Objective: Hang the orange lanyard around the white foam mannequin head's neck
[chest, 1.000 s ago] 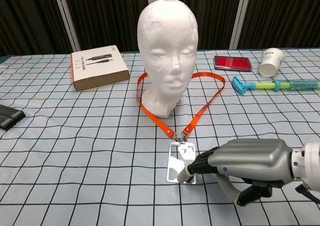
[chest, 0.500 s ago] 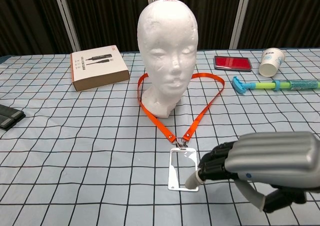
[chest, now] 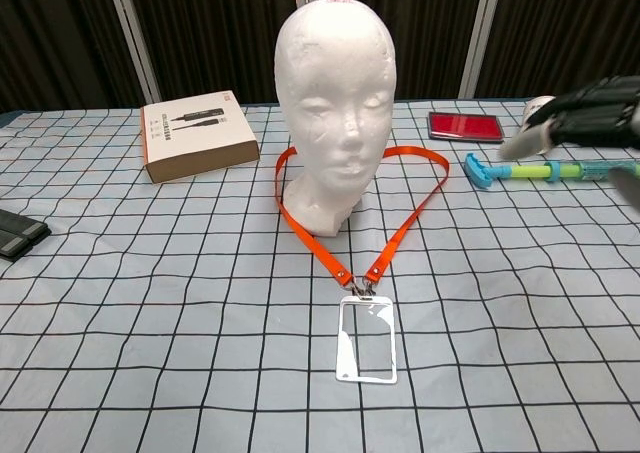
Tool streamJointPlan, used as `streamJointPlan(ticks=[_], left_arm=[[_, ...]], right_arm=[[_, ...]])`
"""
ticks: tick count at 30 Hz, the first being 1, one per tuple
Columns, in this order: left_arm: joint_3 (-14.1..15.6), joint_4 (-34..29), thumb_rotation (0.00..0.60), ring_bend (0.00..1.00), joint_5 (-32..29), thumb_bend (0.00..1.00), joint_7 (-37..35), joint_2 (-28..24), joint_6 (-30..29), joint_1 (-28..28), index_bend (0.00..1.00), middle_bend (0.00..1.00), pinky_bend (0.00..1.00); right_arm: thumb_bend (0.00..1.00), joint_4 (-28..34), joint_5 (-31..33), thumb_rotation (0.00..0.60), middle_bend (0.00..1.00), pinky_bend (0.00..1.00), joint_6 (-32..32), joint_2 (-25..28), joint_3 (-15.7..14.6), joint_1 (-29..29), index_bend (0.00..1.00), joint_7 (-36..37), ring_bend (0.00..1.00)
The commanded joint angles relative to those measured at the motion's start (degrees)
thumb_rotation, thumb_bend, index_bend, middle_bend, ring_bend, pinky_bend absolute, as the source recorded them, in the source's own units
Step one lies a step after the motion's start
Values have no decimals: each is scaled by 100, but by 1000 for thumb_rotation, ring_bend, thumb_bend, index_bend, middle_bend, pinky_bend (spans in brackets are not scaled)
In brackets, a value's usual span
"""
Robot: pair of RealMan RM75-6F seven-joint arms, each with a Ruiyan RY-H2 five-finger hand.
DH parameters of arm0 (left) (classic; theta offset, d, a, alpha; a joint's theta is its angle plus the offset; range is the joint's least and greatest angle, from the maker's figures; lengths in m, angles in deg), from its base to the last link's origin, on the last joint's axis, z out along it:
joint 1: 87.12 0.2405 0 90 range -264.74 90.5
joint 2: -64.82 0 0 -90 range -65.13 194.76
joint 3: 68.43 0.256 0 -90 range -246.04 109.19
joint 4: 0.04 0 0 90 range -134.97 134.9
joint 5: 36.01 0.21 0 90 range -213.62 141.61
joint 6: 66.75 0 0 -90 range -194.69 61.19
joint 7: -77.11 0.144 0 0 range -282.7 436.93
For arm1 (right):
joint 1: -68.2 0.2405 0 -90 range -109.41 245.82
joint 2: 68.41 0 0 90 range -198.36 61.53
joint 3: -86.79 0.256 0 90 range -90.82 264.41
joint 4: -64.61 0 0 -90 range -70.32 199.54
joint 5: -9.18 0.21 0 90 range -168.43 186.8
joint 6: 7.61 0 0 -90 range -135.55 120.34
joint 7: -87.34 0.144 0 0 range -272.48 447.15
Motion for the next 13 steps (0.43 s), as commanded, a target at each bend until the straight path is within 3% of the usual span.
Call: streamJointPlan(ticks=[1, 4, 9, 13], left_arm=[[102, -50, 600, 0, 171, 0, -52, -33, -154, 128, 0, 0, 0], [166, -32, 600, 0, 279, 0, -84, -48, -238, 212, 0, 0, 0], [289, 119, 600, 0, 552, 0, -119, -18, -409, 346, 0, 0, 0], [333, 214, 600, 0, 698, 0, -221, -2, -473, 412, 0, 0, 0]], right_arm=[[102, -855, 427, 600, 57, 2, -912, -48, 265, -738, 86, 441, 15], [0, -842, 997, 600, 1, 0, -979, -126, 398, -1062, 10, 551, 0], [0, -455, 1707, 600, 0, 0, -960, -191, 578, -1447, 0, 673, 0], [0, -316, 1848, 600, 0, 0, -1116, -304, 679, -1668, 0, 677, 0]])
